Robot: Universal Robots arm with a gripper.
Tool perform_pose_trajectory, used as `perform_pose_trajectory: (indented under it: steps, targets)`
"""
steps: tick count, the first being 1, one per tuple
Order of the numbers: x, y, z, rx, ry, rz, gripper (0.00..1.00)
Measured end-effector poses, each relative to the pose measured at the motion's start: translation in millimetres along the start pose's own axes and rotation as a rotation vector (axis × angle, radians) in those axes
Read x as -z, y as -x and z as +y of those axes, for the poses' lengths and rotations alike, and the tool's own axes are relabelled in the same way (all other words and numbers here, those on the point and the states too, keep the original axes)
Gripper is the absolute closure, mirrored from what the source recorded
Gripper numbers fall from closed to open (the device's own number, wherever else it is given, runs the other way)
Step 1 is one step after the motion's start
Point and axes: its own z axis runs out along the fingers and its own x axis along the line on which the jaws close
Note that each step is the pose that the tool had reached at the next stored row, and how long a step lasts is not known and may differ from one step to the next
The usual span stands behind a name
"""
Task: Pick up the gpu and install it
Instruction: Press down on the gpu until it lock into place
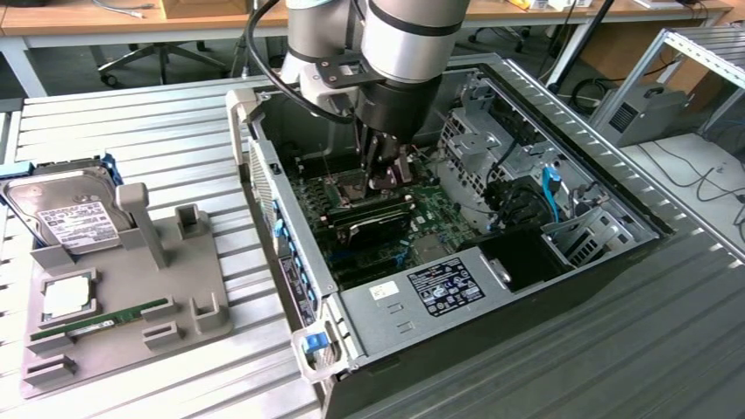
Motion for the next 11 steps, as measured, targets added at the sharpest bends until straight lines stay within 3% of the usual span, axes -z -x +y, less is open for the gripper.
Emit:
perform_pose_trajectory:
  steps: [11]
  targets:
    - [-2.8,1.9,3.9,0.0,0.0001,0.0006,0.89]
